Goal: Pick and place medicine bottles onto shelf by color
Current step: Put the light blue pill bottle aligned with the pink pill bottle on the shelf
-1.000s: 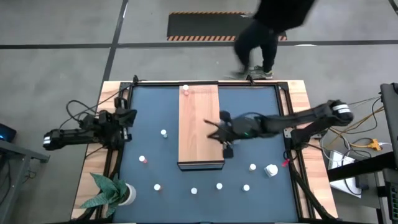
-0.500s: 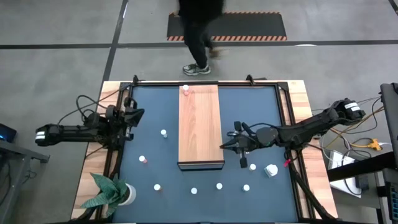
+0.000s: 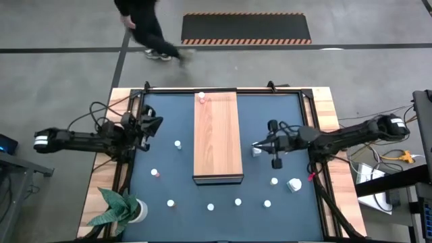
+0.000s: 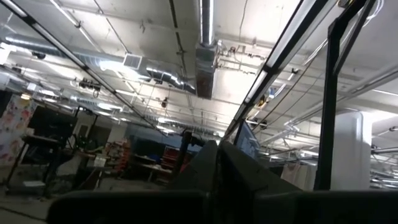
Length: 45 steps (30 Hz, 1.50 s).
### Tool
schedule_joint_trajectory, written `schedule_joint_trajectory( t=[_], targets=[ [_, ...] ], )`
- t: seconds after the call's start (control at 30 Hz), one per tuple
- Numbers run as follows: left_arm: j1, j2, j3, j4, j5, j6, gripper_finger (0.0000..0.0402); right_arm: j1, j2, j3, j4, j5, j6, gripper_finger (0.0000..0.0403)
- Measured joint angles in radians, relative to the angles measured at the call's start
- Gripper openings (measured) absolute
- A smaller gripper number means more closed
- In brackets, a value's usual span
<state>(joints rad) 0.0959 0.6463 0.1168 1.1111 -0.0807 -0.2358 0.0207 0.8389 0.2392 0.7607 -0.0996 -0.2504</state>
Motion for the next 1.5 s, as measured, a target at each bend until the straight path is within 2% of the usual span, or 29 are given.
schedule_joint_trajectory(
  t=[0.13, 0.43, 0.53, 0.63, 0.73, 0.8, 1.0, 1.07, 1.17, 1.27, 1.33, 1.5],
  targets=[
    [-0.001, 0.065, 0.052, 0.005, 0.000, -0.051, 0.0003, -0.075, -0.091, -0.044, 0.001, -0.092, 0.050, 0.0009],
    [-0.075, 0.149, 0.202, -0.018, 0.002, -0.090, 0.0003, -0.087, -0.165, -0.104, -0.001, -0.101, 0.057, 0.0008],
    [-0.103, 0.146, 0.275, -0.111, 0.004, -0.069, 0.0003, -0.087, -0.165, -0.105, -0.003, -0.100, 0.068, 0.0009],
    [-0.128, 0.149, 0.360, -0.312, -0.022, -0.073, 0.0003, -0.087, -0.162, -0.097, -0.019, -0.100, 0.081, 0.0009],
    [-0.152, 0.154, 0.468, -0.606, -0.095, -0.075, 0.0003, -0.087, -0.163, -0.091, -0.040, -0.100, 0.086, 0.0009],
    [-0.156, 0.160, 0.560, -0.873, -0.117, -0.076, 0.0003, -0.087, -0.162, -0.085, -0.063, -0.100, 0.087, 0.0009],
    [-0.156, 0.216, 0.822, -1.808, -0.216, -0.175, 0.0003, -0.087, -0.162, -0.081, -0.080, -0.100, 0.094, 0.0009],
    [-0.155, 0.254, 0.863, -1.980, -0.235, -0.177, 0.0003, -0.087, -0.162, -0.081, -0.084, -0.100, 0.094, 0.0009],
    [-0.155, 0.296, 0.862, -2.088, -0.246, -0.169, 0.0004, -0.087, -0.162, -0.081, -0.084, -0.100, 0.093, 0.0009],
    [-0.155, 0.341, 0.837, -2.092, -0.223, -0.151, 0.0017, -0.087, -0.162, -0.081, -0.085, -0.100, 0.082, 0.0009],
    [-0.155, 0.369, 0.825, -2.101, -0.187, -0.152, 0.0036, -0.087, -0.162, -0.081, -0.085, -0.100, 0.082, 0.0009],
    [-0.154, 0.425, 0.818, -2.099, -0.186, -0.151, 0.0111, -0.087, -0.162, -0.081, -0.101, -0.100, 0.056, 0.0009]
  ],
)
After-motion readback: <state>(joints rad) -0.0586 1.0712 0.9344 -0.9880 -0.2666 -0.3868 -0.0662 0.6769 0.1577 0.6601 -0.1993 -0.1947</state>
